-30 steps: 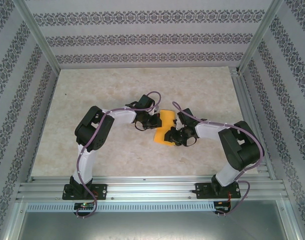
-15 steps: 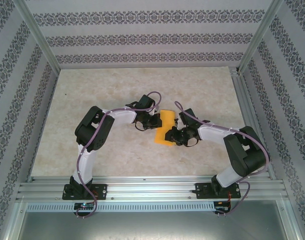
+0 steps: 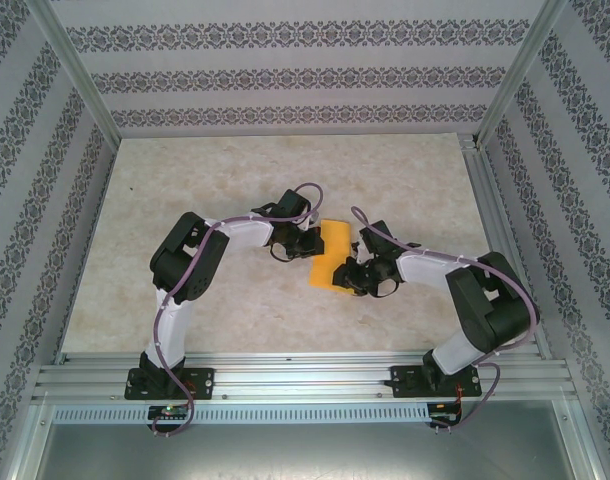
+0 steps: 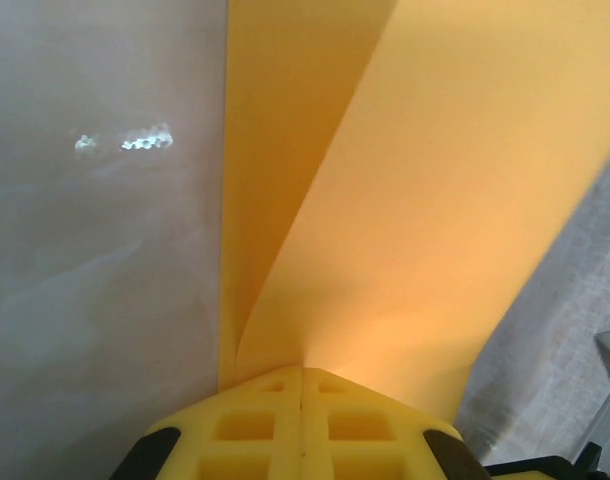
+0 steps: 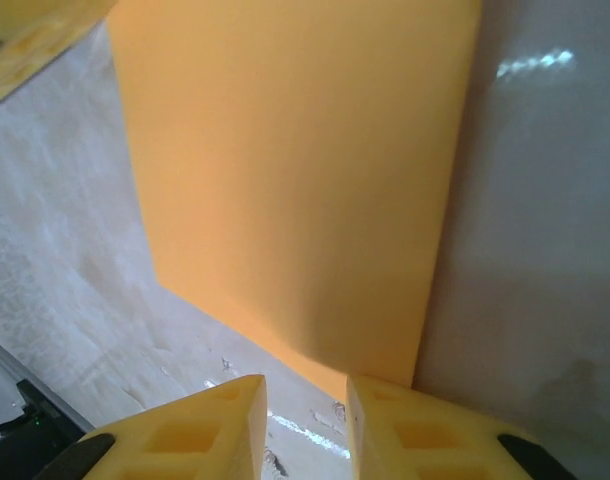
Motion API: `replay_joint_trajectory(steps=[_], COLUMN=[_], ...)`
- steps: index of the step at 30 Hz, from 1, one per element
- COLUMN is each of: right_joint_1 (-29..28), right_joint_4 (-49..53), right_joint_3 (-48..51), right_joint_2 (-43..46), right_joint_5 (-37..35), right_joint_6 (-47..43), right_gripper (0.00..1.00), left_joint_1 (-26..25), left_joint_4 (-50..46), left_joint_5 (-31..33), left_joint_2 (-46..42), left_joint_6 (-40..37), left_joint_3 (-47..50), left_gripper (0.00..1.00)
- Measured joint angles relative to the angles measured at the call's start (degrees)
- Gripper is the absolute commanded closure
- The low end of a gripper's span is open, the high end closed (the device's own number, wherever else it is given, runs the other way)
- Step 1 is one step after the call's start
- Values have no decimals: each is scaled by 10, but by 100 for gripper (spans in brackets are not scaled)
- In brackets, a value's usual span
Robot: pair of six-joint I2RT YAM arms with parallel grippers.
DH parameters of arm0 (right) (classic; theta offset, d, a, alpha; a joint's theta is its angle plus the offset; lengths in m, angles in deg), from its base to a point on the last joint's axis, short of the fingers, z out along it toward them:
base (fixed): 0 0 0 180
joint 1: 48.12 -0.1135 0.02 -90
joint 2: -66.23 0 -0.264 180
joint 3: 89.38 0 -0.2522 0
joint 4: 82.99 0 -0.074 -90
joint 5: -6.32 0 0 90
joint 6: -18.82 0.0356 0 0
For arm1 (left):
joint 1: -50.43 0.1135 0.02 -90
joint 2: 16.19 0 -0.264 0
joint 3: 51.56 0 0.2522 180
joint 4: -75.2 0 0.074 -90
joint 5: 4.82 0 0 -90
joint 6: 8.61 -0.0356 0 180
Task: Fold a paper plane with a square sheet of paper (pick it up from the middle)
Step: Fold the square sheet of paper in half at the center of the table.
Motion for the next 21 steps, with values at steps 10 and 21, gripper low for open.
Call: replay_joint_trajectory(steps=[10,21], right_joint_1=[39,48], right_joint_4=[-28,-33], right_joint_3=[-46,-37], right_joint_2=[-33,-56], right_joint_5=[-5,7], right_joint_6=[-3,-13], right_gripper=[73,72], left_joint_1=[0,0], left_joint_4=[-9,-15], left_joint_5=[0,-1], left_joint_2=[3,5], left_joint_6=[-4,-13], left_joint_3=[-7,-12], left_gripper=[100,100])
